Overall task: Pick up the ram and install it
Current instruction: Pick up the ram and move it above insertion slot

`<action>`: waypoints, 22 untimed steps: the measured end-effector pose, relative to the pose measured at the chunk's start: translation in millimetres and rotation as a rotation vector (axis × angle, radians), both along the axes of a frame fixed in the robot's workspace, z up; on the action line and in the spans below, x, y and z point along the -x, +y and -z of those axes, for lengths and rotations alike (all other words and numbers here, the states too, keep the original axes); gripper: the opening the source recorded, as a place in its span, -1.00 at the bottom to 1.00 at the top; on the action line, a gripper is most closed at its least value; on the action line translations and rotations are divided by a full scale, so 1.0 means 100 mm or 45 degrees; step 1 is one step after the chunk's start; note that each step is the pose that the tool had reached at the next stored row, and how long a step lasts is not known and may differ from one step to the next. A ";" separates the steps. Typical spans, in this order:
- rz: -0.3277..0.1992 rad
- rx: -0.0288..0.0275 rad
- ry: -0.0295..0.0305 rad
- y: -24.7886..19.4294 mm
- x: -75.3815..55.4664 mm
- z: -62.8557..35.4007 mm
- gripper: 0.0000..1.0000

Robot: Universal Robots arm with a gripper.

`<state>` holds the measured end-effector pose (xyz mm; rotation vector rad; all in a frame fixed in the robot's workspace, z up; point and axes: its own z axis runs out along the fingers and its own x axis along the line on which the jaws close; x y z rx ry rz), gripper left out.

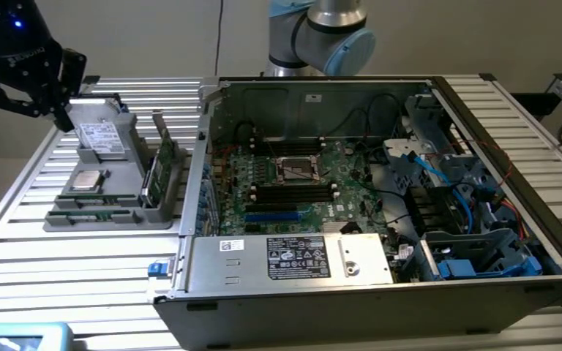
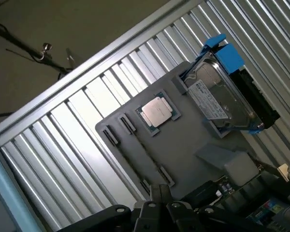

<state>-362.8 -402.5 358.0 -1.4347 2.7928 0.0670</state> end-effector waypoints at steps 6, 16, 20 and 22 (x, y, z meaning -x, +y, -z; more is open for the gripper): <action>-0.138 -0.0001 0.0000 0.000 0.00 0.006 -0.79; -0.370 0.0000 0.0001 0.000 0.00 0.013 -0.79; -0.463 -0.0001 0.0001 0.000 0.00 0.016 -0.79; -0.509 -0.0001 0.0000 0.000 0.00 0.018 -0.79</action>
